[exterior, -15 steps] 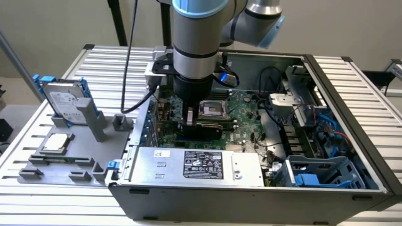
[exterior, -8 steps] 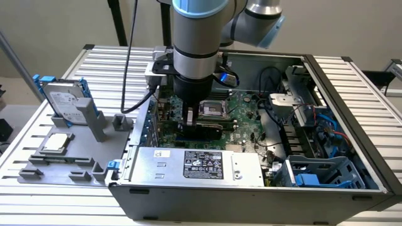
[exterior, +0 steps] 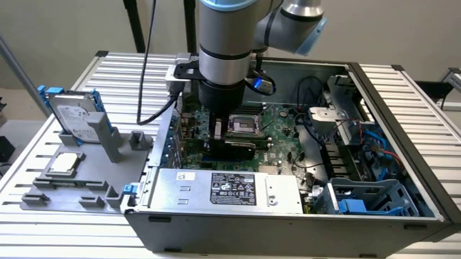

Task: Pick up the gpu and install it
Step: 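Insert the gpu into the slot, then press down on the gpu until it lock into place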

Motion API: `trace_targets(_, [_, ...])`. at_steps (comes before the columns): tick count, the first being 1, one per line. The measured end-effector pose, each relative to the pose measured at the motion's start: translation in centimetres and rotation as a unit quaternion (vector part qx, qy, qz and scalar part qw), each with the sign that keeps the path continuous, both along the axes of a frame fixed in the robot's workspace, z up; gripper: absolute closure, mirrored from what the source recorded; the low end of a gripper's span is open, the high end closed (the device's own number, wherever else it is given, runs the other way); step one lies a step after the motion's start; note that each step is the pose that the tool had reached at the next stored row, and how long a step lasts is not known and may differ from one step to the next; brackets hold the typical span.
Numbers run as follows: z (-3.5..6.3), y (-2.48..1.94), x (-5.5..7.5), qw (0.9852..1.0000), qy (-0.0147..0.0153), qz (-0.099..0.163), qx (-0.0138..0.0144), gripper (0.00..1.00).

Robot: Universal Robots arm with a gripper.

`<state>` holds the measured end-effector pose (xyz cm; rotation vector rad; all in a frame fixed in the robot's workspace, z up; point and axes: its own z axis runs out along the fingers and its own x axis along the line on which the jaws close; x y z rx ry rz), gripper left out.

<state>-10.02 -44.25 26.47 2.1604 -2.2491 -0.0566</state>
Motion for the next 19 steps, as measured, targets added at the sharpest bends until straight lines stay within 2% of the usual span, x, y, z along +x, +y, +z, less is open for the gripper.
trace_targets(3, [1.35, 0.0, 0.0, 1.0, 0.0003, 0.0, 0.0, 0.65])
trace_targets(5, [1.85, 0.03, 0.0, 1.0, 0.0003, 0.0, 0.0, 0.65])
trace_targets(6, [1.87, 0.08, 0.0, 1.0, 0.0003, 0.0, 0.0001, 0.68])
trace_targets(9, [1.88, 0.33, 0.0, 1.0, 0.0003, 0.0, 0.0001, 0.86])
trace_targets(12, [1.82, 0.54, 0.0, 1.0, 0.0003, 0.0, 0.0, 0.89])
trace_targets(19, [1.22, 0.61, 0.0, 1.0, 0.0003, 0.0, 0.0, 0.89])
